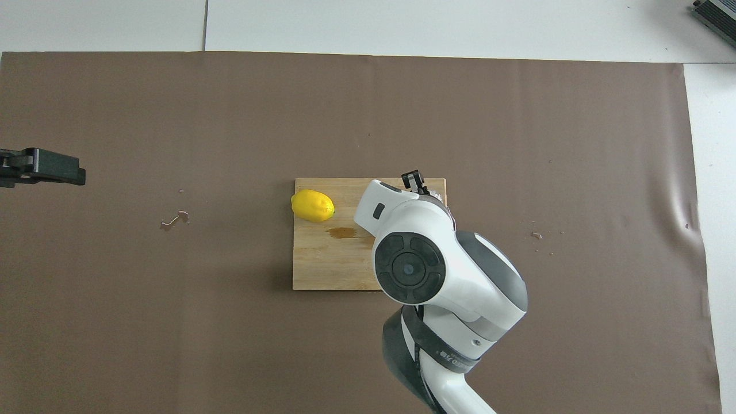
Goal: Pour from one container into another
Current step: 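Tilt the white cup with the right gripper to pour into the steel cup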
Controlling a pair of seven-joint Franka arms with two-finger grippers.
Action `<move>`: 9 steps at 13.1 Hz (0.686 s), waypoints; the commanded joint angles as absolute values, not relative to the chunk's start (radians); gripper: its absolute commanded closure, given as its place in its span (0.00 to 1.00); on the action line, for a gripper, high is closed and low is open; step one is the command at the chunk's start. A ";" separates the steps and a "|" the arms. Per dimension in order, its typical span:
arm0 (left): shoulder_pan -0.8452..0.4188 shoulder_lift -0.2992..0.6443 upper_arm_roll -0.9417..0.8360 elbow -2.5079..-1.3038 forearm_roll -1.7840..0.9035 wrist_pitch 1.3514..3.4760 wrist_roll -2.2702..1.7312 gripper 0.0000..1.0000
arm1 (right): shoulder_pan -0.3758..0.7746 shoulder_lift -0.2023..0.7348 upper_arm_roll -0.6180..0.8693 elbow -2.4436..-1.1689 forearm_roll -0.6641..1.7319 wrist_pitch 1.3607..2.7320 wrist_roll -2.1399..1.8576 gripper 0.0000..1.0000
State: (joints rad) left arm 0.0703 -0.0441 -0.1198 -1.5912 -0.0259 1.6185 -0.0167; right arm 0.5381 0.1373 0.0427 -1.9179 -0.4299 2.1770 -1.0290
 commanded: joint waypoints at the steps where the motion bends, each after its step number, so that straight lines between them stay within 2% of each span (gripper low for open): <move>1: 0.064 -0.052 -0.115 -1.591 -0.014 1.625 -0.003 0.00 | 0.491 0.123 0.054 -1.919 -0.327 2.163 -1.080 1.00; 9: 0.064 -0.057 -0.120 -1.589 -0.014 1.623 -0.003 0.00 | 0.387 0.120 0.052 -1.933 -0.076 2.187 -1.241 1.00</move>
